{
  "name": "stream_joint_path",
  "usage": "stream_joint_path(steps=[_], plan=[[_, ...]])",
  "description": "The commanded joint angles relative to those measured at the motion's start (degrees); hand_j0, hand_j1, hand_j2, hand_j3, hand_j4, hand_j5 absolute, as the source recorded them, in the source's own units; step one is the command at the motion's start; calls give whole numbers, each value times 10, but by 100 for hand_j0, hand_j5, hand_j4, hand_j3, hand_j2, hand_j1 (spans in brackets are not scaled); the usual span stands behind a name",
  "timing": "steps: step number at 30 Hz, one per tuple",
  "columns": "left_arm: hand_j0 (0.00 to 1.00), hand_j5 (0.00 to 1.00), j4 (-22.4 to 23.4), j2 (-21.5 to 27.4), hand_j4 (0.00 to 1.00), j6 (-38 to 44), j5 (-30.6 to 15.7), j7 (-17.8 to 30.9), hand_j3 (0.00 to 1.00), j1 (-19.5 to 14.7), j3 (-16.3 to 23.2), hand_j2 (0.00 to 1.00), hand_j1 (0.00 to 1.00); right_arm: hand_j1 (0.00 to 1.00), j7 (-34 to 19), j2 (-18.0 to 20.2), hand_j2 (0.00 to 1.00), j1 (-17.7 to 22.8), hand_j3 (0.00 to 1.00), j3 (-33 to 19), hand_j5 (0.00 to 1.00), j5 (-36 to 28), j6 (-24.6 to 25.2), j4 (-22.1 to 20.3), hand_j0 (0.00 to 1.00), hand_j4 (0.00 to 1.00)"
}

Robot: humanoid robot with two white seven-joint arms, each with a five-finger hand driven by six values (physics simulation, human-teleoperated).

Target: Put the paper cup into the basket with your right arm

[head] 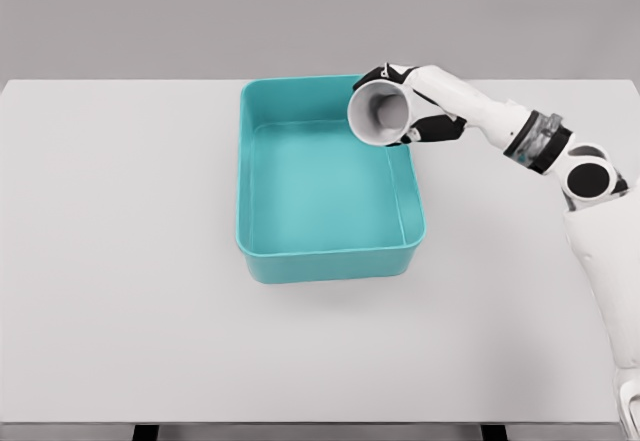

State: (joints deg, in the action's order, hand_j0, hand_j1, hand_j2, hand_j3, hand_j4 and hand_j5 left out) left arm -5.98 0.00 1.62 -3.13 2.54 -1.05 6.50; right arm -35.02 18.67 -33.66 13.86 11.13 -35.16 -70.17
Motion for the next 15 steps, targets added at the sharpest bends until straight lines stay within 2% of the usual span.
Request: stream_joint_path(steps=[1,7,15], plan=[[100,100,0,0,100,0,0,0,100,0,0,100,100,59,0,1,59,-2,59,11,59,14,2,-8,59,59],[100,100,0,0,100,0,0,0,100,0,0,100,100,59,0,1,59,-34,59,68,59,53,2,-8,59,59],[100,100,0,0,100,0,0,0,100,0,0,100,100,59,0,2,59,-44,59,108,59,93,2,-6,59,59]])
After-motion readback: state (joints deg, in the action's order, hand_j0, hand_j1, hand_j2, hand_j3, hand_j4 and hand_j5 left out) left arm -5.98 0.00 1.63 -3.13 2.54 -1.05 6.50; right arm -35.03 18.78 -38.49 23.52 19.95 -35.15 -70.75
